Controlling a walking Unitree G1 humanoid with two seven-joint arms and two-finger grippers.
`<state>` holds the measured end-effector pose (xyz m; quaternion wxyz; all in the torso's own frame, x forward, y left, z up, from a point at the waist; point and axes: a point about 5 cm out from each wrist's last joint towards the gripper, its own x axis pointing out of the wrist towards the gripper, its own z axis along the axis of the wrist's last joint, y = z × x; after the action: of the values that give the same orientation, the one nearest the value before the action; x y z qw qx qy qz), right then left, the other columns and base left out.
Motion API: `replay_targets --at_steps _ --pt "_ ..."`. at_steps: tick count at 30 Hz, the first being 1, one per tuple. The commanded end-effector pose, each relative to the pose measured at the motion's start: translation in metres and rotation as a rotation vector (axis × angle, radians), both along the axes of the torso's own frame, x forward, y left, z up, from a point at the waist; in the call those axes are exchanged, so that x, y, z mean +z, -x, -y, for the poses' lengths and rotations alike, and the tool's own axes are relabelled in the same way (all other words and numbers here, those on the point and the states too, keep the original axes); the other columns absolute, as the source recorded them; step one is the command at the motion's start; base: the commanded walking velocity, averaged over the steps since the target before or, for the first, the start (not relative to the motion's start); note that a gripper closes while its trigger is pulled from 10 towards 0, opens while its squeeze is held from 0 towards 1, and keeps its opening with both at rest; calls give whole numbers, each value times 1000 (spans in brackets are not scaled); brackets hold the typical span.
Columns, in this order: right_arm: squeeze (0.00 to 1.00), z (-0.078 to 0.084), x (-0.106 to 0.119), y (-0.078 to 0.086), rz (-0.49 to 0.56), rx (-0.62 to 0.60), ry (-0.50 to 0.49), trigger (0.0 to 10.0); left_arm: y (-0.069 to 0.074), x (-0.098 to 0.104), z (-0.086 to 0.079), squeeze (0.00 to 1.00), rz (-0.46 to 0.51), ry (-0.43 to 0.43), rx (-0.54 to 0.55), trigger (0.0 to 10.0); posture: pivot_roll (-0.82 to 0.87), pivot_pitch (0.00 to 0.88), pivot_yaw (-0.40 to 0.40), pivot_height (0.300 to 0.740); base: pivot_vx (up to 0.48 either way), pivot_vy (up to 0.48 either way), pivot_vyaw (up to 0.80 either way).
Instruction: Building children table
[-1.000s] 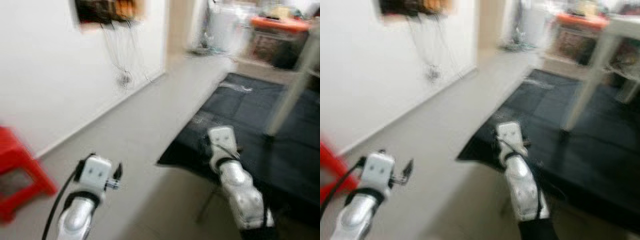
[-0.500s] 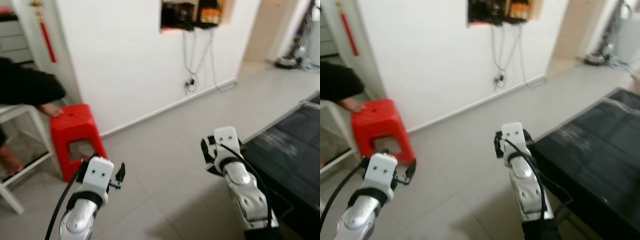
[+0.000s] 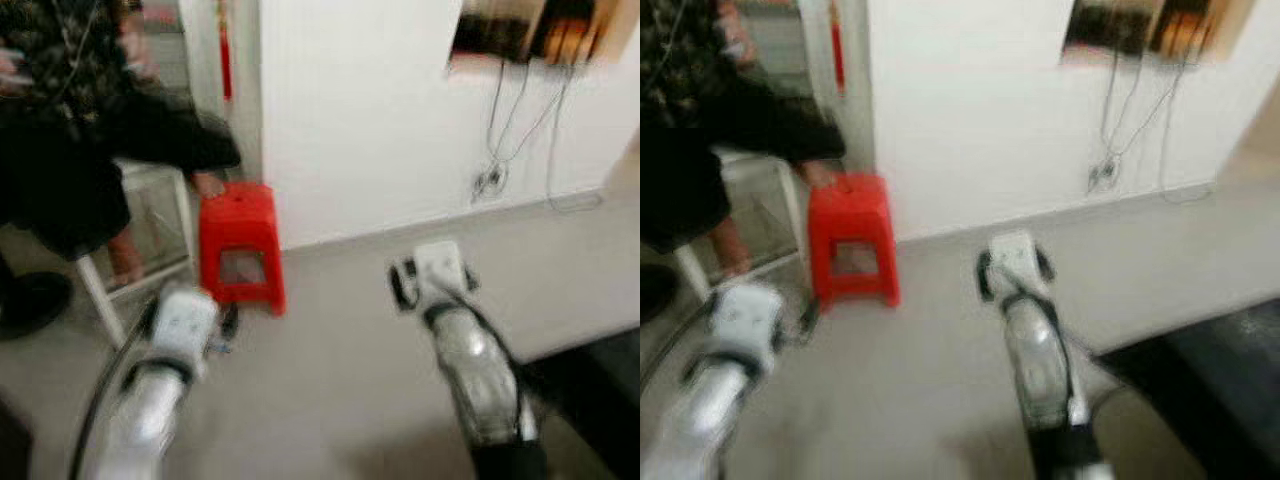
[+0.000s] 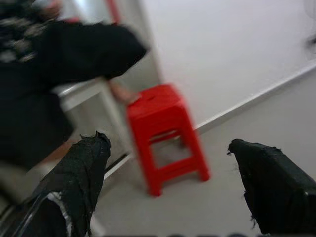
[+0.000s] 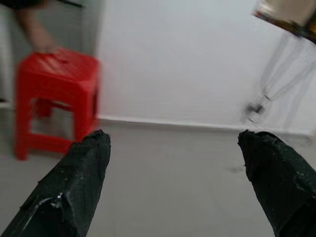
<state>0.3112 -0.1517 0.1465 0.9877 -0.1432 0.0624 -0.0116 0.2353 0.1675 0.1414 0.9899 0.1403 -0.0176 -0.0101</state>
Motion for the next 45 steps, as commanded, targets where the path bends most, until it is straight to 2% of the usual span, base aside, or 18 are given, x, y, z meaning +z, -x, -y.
replay_targets --at_steps 1,11,15,19,34,35,42,45 --pt "0 6 1 0 7 -18 12 10000 2 -2 3 0 -9 6 -14 10000 70 0 -114 740 0 0 800" --pt "0 6 1 -1 9 -16 14 10000 2 -2 4 0 -6 -1 -17 10000 72 0 -117 740 0 0 800" --pt "0 8 2 0 13 -40 -21 10000 2 -2 4 0 -4 1 -18 10000 71 0 -116 740 0 0 800" --pt "0 12 -1 0 -1 -73 -64 10000 3 -3 5 0 -1 10 -19 10000 70 0 -116 740 0 -351 0" --pt "0 13 -2 -2 -5 -84 -80 10000 3 -2 4 0 5 13 -12 10000 74 0 -120 740 0 -480 0" --pt "0 13 -2 -2 -5 -85 -83 10000 3 0 4 0 20 48 -9 10000 73 0 -120 740 0 -244 0" --pt "0 13 -1 -3 -2 -88 -90 10000 2 0 1 0 8 54 7 10000 74 0 -121 740 0 -35 0" --pt "0 12 0 -3 -2 -88 -93 10000 3 0 4 0 -3 87 -15 10000 75 0 -124 740 0 320 0"
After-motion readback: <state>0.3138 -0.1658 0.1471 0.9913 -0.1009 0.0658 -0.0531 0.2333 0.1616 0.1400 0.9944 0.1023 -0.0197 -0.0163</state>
